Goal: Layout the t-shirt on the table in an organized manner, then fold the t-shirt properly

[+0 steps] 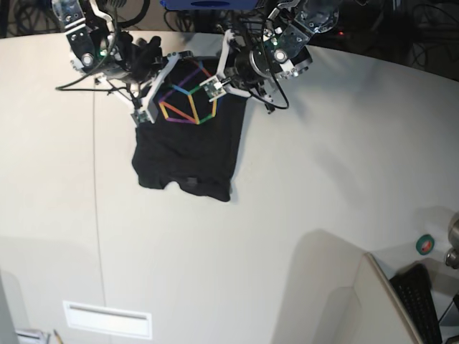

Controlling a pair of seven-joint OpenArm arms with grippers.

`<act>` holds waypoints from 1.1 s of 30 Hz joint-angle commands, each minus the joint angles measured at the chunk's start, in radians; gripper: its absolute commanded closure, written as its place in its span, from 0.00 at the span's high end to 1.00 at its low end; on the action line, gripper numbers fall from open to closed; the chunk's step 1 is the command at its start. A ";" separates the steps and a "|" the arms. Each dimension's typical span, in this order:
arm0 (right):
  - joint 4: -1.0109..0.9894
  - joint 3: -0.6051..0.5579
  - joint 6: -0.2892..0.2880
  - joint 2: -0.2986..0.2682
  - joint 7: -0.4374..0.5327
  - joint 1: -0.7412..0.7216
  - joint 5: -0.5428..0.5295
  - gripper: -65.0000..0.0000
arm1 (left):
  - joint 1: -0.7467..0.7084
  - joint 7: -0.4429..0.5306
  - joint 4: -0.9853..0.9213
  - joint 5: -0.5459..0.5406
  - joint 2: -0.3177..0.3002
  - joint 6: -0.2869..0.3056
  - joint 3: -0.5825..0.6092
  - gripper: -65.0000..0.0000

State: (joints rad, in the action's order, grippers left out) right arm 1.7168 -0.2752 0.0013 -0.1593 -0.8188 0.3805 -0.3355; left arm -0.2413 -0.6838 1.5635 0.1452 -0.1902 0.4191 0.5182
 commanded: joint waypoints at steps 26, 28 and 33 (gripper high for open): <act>0.288 0.173 -0.002 -0.147 0.125 0.464 -0.006 0.00 | -0.413 -0.004 0.395 -0.011 -0.117 0.002 -0.323 0.00; 0.289 0.170 -0.002 -0.155 0.126 0.536 -0.006 0.00 | -0.473 -0.004 0.392 -0.011 -0.117 0.002 -0.327 0.00; 0.193 0.063 -0.004 -0.155 0.128 0.598 -0.004 0.00 | -0.587 0.022 0.315 -0.011 -0.117 0.002 -0.318 0.00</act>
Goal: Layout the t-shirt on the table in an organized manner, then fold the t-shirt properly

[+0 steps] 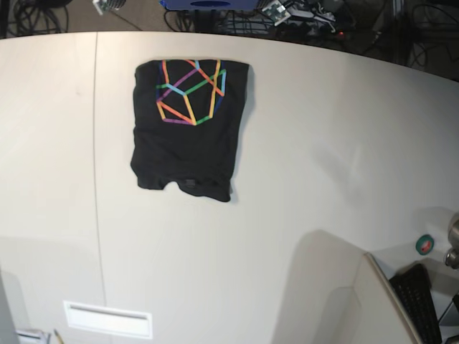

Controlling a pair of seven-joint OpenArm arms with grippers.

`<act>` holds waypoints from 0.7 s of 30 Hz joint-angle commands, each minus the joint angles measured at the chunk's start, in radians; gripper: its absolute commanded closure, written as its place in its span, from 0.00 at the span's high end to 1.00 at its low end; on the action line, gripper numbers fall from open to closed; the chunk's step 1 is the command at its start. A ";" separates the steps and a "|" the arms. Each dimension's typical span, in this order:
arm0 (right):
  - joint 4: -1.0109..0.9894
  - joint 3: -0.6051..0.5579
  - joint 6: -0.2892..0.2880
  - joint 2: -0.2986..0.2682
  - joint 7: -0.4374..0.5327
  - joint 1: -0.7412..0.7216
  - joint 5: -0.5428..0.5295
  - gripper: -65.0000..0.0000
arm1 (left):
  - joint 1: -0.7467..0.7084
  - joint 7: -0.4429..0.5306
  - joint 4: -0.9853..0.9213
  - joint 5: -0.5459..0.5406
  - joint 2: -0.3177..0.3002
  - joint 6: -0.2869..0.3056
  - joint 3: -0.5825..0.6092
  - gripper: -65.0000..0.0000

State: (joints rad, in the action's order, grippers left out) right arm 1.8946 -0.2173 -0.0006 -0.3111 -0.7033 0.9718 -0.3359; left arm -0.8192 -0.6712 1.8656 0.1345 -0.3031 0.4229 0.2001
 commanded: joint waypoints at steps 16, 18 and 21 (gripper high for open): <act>-1.173 0.006 -0.348 0.142 0.432 -0.512 -0.006 0.00 | 0.346 0.686 -1.177 0.001 0.172 -0.002 -0.001 0.00; -1.407 0.006 -0.367 0.166 0.603 -0.598 -0.006 0.00 | 0.397 0.793 -1.326 0.009 0.186 -0.002 -0.001 0.00; -1.696 0.008 -0.367 0.192 0.916 -0.681 -0.006 0.00 | 0.484 0.950 -1.555 0.011 0.201 -0.002 0.000 0.00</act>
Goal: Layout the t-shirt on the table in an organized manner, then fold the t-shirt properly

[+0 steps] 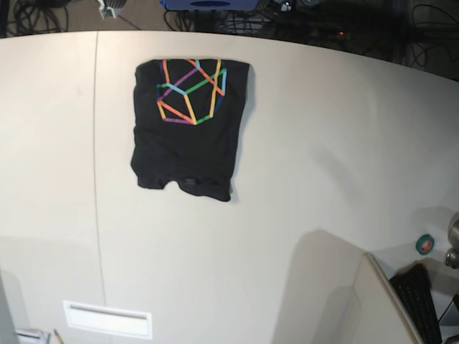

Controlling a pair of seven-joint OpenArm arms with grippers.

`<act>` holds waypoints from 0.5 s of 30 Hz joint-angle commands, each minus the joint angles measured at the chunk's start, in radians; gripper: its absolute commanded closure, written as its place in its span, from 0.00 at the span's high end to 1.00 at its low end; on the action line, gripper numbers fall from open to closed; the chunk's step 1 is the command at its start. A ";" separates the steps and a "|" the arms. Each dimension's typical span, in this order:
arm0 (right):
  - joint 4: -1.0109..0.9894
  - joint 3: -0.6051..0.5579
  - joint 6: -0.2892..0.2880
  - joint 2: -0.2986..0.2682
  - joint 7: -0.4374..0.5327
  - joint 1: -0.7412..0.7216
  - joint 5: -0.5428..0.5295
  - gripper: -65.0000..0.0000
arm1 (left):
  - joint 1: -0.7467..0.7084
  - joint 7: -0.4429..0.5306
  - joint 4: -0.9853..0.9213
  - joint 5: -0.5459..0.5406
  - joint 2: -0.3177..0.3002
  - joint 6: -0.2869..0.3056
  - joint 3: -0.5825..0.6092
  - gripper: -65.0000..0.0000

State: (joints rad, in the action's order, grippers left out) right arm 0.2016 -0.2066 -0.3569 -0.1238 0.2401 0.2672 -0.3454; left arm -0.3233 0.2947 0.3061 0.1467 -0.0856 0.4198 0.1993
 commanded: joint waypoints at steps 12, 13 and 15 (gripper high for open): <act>-0.081 0.183 -0.008 0.072 0.163 0.004 0.004 0.00 | 0.132 0.103 -0.213 -0.002 -0.042 0.001 0.002 0.00; -0.081 0.183 -0.008 0.072 0.163 0.004 0.004 0.00 | 0.132 0.103 -0.216 -0.002 -0.041 0.001 0.002 0.00; -0.081 0.183 -0.008 0.072 0.163 0.004 0.004 0.00 | 0.129 0.108 -0.213 -0.002 -0.039 0.001 0.002 0.00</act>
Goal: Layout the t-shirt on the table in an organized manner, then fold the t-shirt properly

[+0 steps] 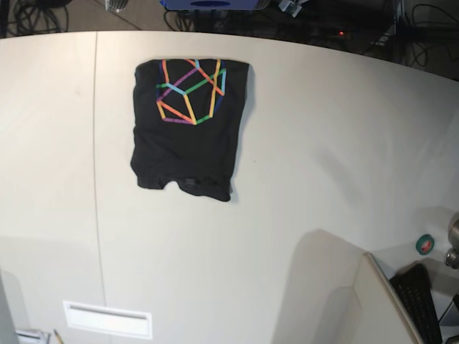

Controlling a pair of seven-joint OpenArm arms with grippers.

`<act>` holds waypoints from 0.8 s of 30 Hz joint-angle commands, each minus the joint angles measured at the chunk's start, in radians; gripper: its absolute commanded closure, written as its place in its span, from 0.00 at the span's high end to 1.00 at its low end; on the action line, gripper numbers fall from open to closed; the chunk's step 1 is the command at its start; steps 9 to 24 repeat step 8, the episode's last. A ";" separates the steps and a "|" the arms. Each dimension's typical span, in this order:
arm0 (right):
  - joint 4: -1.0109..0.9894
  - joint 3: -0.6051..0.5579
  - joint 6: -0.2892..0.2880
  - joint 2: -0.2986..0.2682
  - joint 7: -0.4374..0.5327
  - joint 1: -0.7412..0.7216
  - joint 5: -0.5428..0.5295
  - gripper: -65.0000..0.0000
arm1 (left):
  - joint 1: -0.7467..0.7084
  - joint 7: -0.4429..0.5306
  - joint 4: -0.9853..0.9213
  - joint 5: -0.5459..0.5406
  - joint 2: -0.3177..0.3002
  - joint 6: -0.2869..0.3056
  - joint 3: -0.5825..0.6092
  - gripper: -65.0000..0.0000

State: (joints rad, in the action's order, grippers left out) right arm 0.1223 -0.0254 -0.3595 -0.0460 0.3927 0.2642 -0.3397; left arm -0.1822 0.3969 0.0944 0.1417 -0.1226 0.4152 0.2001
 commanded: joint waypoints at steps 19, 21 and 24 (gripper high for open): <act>0.056 -0.005 -0.005 -0.005 0.012 0.017 0.000 0.00 | -0.010 0.009 0.000 0.003 -0.002 0.006 0.002 0.00; 0.056 -0.005 -0.005 -0.005 0.012 0.017 0.000 0.00 | -0.010 0.009 0.000 0.003 -0.002 0.006 0.002 0.00; 0.056 -0.005 -0.005 -0.005 0.012 0.017 0.000 0.00 | -0.010 0.009 0.000 0.003 -0.002 0.006 0.002 0.00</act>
